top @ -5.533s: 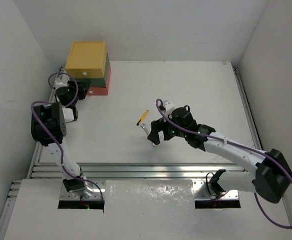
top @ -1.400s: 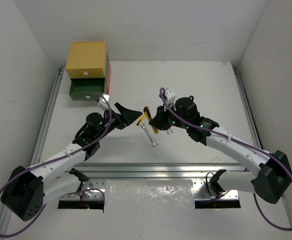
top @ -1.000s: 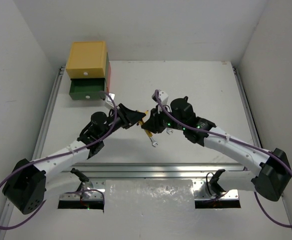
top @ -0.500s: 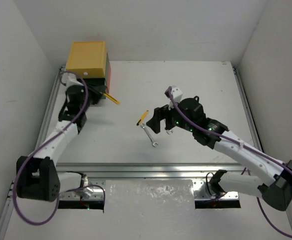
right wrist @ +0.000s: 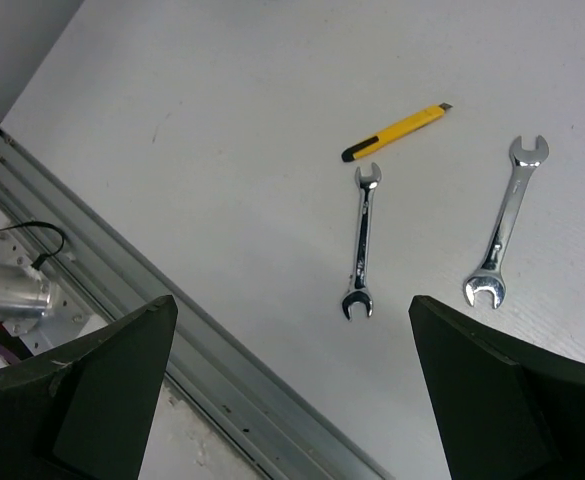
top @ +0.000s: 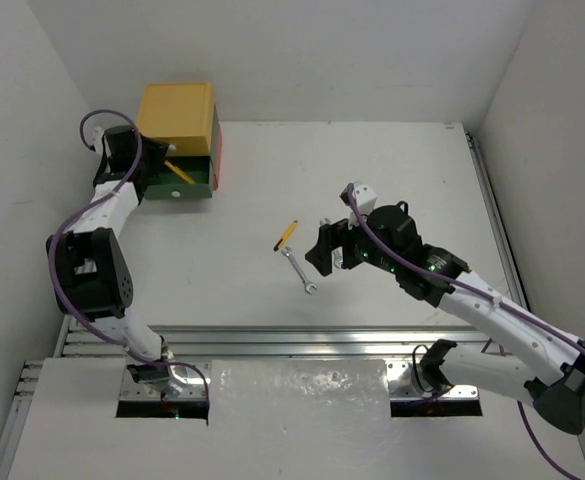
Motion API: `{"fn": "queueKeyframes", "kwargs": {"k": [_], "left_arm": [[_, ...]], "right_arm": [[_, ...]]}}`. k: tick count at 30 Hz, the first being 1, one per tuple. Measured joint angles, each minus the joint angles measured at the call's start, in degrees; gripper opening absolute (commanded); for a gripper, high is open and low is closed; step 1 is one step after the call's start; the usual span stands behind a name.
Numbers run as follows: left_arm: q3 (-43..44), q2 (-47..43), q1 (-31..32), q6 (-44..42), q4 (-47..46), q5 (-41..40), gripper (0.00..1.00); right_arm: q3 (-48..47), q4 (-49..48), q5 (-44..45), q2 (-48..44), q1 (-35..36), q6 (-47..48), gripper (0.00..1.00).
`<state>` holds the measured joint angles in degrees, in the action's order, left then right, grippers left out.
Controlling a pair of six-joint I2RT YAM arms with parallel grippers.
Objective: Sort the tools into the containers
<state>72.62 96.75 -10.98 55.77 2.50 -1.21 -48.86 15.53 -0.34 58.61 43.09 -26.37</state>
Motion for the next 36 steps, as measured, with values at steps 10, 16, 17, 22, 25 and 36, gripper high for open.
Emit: {"fn": "queueKeyframes", "kwargs": {"k": [10, 16, 17, 22, 25, 36], "left_arm": [[-8.0, -10.5, -0.2, -0.2, 0.3, 4.5, 0.89], [-7.4, -26.5, 1.3, -7.6, 3.2, 7.5, 0.94], [-7.4, -29.2, 1.6, -8.9, 3.9, 8.3, 0.95], [-12.0, -44.6, 2.3, -17.3, 9.3, 11.9, 0.99], [-13.6, -49.1, 2.4, -21.8, 13.4, 12.8, 0.99], [-25.1, -47.5, 2.4, -29.8, 17.6, 17.4, 0.99]], "right_arm": [[-10.7, 3.4, 4.5, 20.4, 0.0, -2.9, 0.99], [-30.1, 5.2, 12.9, 47.2, 0.0, -8.6, 0.81], [-32.7, 5.7, 14.2, 50.5, 0.0, -9.8, 0.8], [-46.4, 9.1, 22.1, 66.2, 0.2, -14.1, 0.71], [-48.1, 10.4, 25.0, 70.4, 0.2, -15.7, 0.59], [-52.8, 11.8, 26.1, 75.3, 0.2, -22.0, 0.27]]}}
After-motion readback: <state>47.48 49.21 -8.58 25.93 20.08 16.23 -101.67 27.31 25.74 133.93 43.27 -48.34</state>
